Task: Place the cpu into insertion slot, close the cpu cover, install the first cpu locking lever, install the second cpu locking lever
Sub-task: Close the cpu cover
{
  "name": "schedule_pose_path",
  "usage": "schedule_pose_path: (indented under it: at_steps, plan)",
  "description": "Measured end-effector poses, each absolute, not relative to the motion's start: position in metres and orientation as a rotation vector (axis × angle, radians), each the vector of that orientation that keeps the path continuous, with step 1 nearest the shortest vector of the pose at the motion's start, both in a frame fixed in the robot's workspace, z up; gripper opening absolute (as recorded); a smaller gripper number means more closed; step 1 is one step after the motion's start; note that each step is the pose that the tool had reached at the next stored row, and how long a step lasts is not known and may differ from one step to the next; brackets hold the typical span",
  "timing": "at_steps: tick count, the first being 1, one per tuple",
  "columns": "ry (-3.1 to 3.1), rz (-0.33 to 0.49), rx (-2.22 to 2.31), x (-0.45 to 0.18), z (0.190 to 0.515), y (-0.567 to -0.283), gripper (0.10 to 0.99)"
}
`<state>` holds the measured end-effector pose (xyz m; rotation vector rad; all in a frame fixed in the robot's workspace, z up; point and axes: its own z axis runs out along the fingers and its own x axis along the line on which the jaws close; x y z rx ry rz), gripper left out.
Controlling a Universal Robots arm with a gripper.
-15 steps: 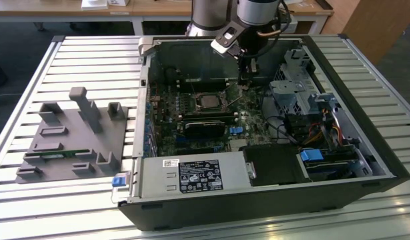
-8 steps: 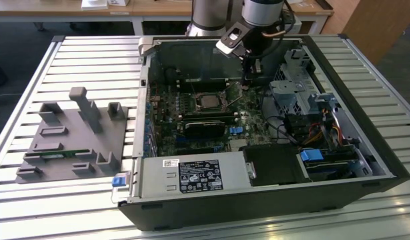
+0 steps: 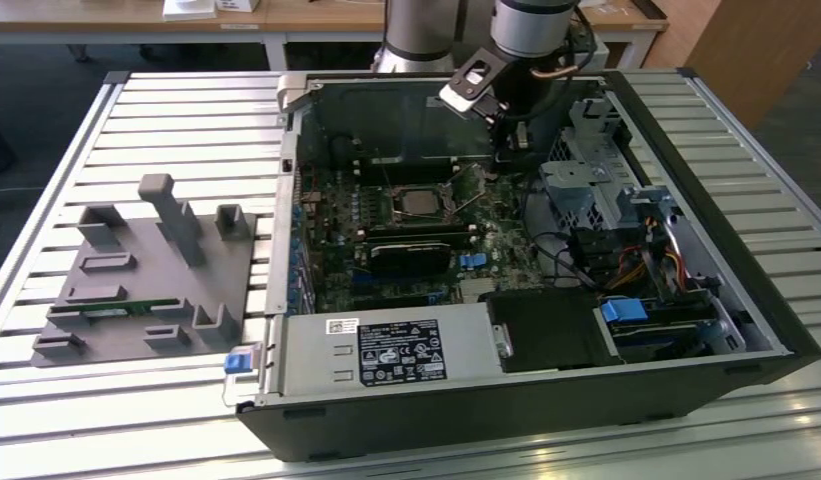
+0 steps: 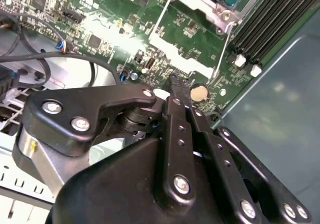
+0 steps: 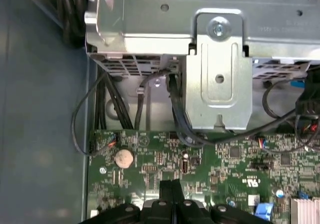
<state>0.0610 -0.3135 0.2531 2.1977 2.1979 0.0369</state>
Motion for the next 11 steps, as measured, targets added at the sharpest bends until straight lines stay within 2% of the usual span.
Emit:
schedule_pose_path:
  at_steps: [11]
  plan:
    - [2.199, 0.038, 2.198, 0.0556, 0.2422, -0.3135, 0.106]
